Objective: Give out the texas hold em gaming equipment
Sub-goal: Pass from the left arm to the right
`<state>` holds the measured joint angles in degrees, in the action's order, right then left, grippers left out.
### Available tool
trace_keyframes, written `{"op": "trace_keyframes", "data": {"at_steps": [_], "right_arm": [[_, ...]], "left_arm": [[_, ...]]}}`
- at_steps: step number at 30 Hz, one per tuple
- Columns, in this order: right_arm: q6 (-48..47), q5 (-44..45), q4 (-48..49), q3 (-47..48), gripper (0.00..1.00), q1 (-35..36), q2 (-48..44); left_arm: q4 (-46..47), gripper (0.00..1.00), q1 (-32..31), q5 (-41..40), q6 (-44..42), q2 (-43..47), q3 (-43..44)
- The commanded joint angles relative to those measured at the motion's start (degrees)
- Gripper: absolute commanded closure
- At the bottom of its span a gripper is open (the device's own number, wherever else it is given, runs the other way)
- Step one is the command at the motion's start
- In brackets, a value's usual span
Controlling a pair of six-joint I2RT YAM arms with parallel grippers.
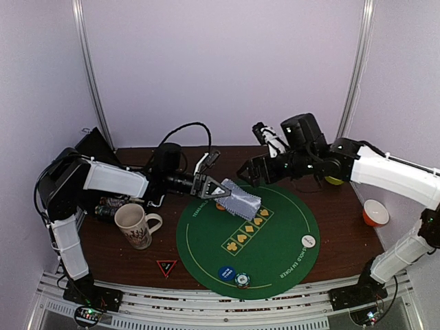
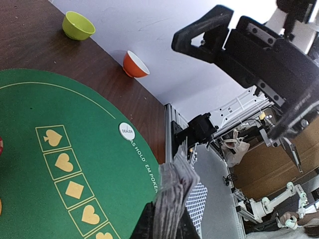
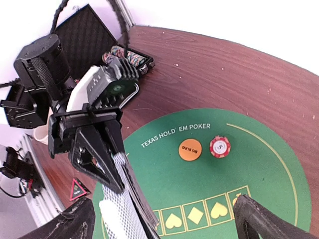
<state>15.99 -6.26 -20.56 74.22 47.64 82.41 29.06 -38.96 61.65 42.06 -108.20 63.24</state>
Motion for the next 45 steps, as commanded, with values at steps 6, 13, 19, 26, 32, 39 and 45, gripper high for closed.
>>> {"op": "trace_keyframes", "data": {"at_steps": [6, 13, 19, 26, 32, 39, 45], "right_arm": [[19.1, -12.4, 30.1, -28.6, 0.00, -3.0, -16.9], [24.9, -14.2, 48.7, -37.2, 0.00, -2.4, -17.9], [26.3, -16.9, 58.6, -34.5, 0.05, -1.2, -8.5], [24.5, -20.3, 62.2, -28.2, 0.21, -0.3, -0.2], [22.7, -22.1, 61.2, -23.8, 0.33, 0.3, 4.2], [22.2, -22.5, 61.1, -21.3, 0.41, 0.3, 6.6], [21.7, -21.1, 60.2, -20.9, 0.48, 0.3, 6.1]], "left_arm": [[2.8, 1.00, 1.2, -1.4, 0.4, 5.4, 1.9], [5.0, 1.00, 1.3, -3.2, 2.9, 7.6, 2.2], [8.7, 1.00, 1.1, -3.2, 5.8, 8.4, 2.2], [11.0, 1.00, 0.2, -2.5, 6.8, 9.1, 2.0], [11.7, 1.00, -0.5, -2.1, 6.9, 8.4, 1.7], [15.2, 1.00, -1.6, -3.3, 9.2, 6.9, 3.2], [14.8, 1.00, -1.8, -3.0, 9.8, 6.2, 2.3]]}}
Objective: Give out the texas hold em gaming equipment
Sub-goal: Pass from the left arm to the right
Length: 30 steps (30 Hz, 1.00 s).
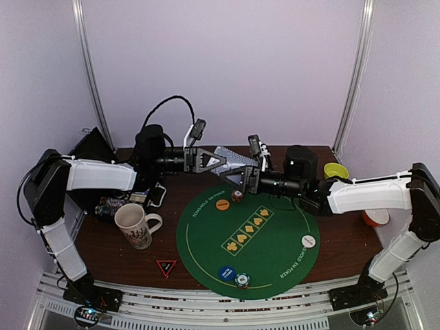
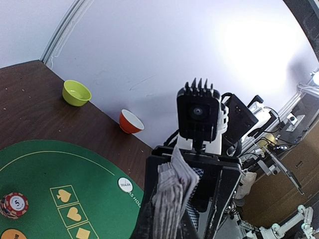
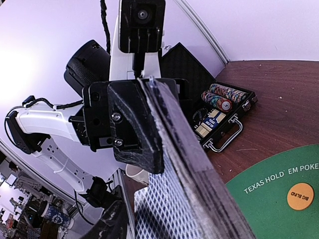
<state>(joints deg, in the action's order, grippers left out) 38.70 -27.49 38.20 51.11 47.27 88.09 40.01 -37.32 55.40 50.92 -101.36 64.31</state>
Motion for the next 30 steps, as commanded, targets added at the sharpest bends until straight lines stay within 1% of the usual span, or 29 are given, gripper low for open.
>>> {"op": "trace_keyframes", "data": {"at_steps": [1, 3, 7, 12, 16, 19, 21, 23, 25, 27, 28, 29, 30], "right_arm": [[-1.1, 0.4, 1.1, 2.1, 0.51, 0.6, 0.1], [-1.3, 0.7, 0.5, 2.0, 0.54, 0.3, -0.4], [-1.5, 0.4, -1.0, 1.9, 0.59, -0.4, -1.3], [-1.6, 0.4, -3.1, 0.8, 0.63, -0.9, -2.7], [-1.6, 0.3, -4.1, 0.6, 0.65, -1.0, -3.2], [-1.7, 0.0, -4.9, 0.9, 0.66, -1.0, -3.0], [-1.7, -0.2, -4.9, 1.0, 0.72, -1.0, -2.8], [-1.7, -0.4, -5.1, 1.3, 0.77, -1.0, -2.6], [-1.7, -0.6, -6.5, 1.5, 0.79, -1.0, -2.3], [-1.7, -1.1, -7.6, 1.5, 0.84, -1.0, -2.2], [-1.8, -1.5, -8.4, 1.6, 0.89, -1.0, -2.1], [-2.2, -1.6, -9.9, 1.6, 0.95, -1.0, -2.1], [-2.8, -1.6, -11.8, 1.8, 1.00, -1.0, -2.3]], "left_arm": [[3.8, 1.00, -3.5, 3.5, 1.1, -0.5, 0.9], [3.5, 1.00, -3.4, 4.1, 1.0, -0.3, 0.3], [-0.2, 0.94, -3.4, 5.2, -0.8, 0.1, 0.3], [-4.1, 0.93, -3.4, 4.8, -3.6, 0.8, 0.2], [-5.7, 0.85, -3.4, 4.5, -4.3, 0.6, -0.1], [-6.5, 0.77, -3.4, 4.5, -5.1, 0.6, -0.2], [-7.2, 0.74, -3.4, 4.0, -5.6, 0.6, -0.1], [-7.8, 0.74, -3.5, 3.8, -6.2, 0.6, -0.1], [-8.1, 0.74, -3.5, 3.7, -6.8, 0.7, -0.2], [-8.2, 0.74, -3.5, 3.7, -7.0, 0.9, -0.2], [-8.4, 0.73, -3.4, 3.7, -7.2, 1.0, -0.2], [-8.6, 0.71, -3.5, 3.7, -7.4, 1.0, -0.3], [-8.9, 0.68, -3.4, 3.7, -7.7, 1.0, -0.3]]}}
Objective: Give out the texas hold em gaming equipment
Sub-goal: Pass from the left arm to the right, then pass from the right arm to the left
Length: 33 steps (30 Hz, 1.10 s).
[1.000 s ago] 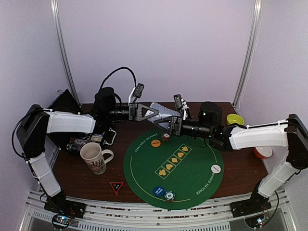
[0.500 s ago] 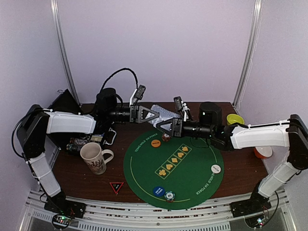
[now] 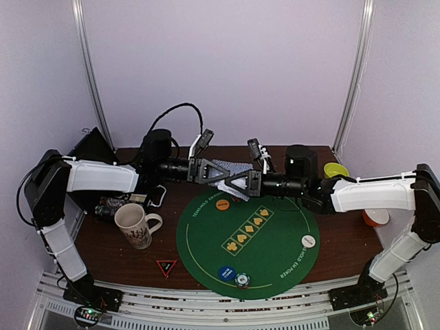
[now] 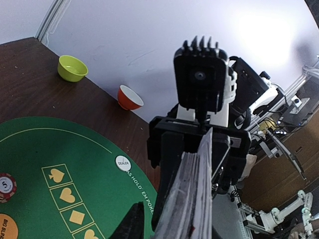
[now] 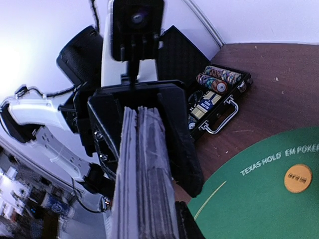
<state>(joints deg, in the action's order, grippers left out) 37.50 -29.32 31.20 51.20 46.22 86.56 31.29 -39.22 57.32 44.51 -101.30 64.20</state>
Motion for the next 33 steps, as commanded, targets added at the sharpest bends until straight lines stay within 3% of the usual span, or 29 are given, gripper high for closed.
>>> {"op": "trace_keyframes", "data": {"at_steps": [1, 9, 13, 14, 27, 33], "right_arm": [[-2.2, 0.0, -6.3, 1.7, 1.00, -0.1, -0.9], [-3.5, -0.7, -13.9, -0.1, 1.00, -1.8, -2.9], [-4.3, -0.5, -19.9, -1.1, 1.00, -2.1, -3.2], [-4.2, -0.6, -20.8, -1.4, 1.00, -2.1, -3.2], [-4.3, -6.7, -36.0, 0.0, 1.00, -5.0, 3.9], [-1.8, -10.6, -36.0, -1.3, 1.00, -7.6, 6.7]], "left_arm": [[-0.4, 0.66, -1.5, 1.7, -1.6, 1.0, -0.3], [-2.4, 0.42, 0.1, 0.4, -2.7, 0.6, -0.7], [-8.2, 0.07, 2.3, -2.7, -7.5, 2.0, -1.0], [-10.7, 0.02, 2.4, -3.8, -10.1, 2.5, -0.4], [-43.8, 0.02, 1.2, -23.6, -46.6, 5.9, 8.0], [-44.4, 0.02, -5.3, -30.3, -67.9, 8.1, 5.4]]}}
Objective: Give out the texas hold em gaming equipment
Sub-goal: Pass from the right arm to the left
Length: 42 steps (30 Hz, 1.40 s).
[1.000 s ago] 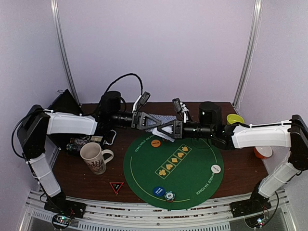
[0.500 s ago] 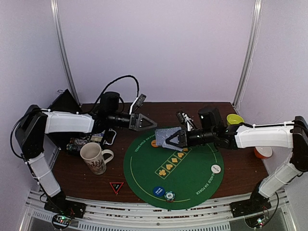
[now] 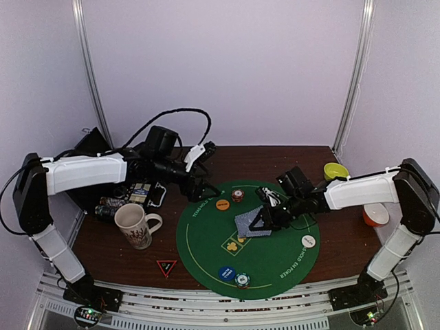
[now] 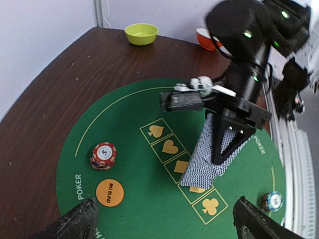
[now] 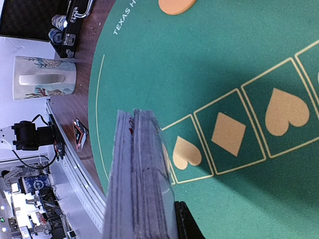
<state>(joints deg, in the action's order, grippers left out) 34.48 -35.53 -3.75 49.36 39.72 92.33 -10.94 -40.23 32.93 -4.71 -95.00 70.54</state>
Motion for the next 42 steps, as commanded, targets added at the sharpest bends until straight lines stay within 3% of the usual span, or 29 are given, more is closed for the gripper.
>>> {"op": "trace_keyframes", "data": {"at_steps": [1, 8, 12, 23, 28, 35, 42], "right_arm": [[1.4, -4.7, -0.9, 0.6, 1.00, -1.2, 1.2], [4.3, -6.7, 2.0, 0.1, 1.00, -2.1, -2.9], [6.2, -7.3, 2.8, -2.6, 1.00, -2.2, -3.3], [12.4, -8.4, 12.8, -0.2, 1.00, -0.3, 4.0], [14.0, -8.8, 16.7, -1.5, 1.00, -0.2, 7.8], [12.8, -8.1, 15.0, -0.2, 1.00, -0.3, 10.0], [12.2, -8.5, 13.7, 0.8, 1.00, -0.3, 11.8]], "left_arm": [[-1.7, 0.02, -5.4, -6.3, -21.0, 1.5, -0.9], [1.4, 0.02, -7.6, -2.3, -21.6, -1.0, 1.2], [2.0, 0.02, -11.4, -7.9, -25.7, -2.0, 0.1], [2.4, 0.02, -14.6, -10.7, -26.9, -9.6, 0.3], [8.9, 0.02, -16.3, -18.7, -28.3, -12.4, -0.5], [5.6, 0.02, -16.4, -15.0, -31.4, -19.6, 4.8], [7.0, 0.08, -16.4, -20.8, -30.3, -24.4, 8.0]]}}
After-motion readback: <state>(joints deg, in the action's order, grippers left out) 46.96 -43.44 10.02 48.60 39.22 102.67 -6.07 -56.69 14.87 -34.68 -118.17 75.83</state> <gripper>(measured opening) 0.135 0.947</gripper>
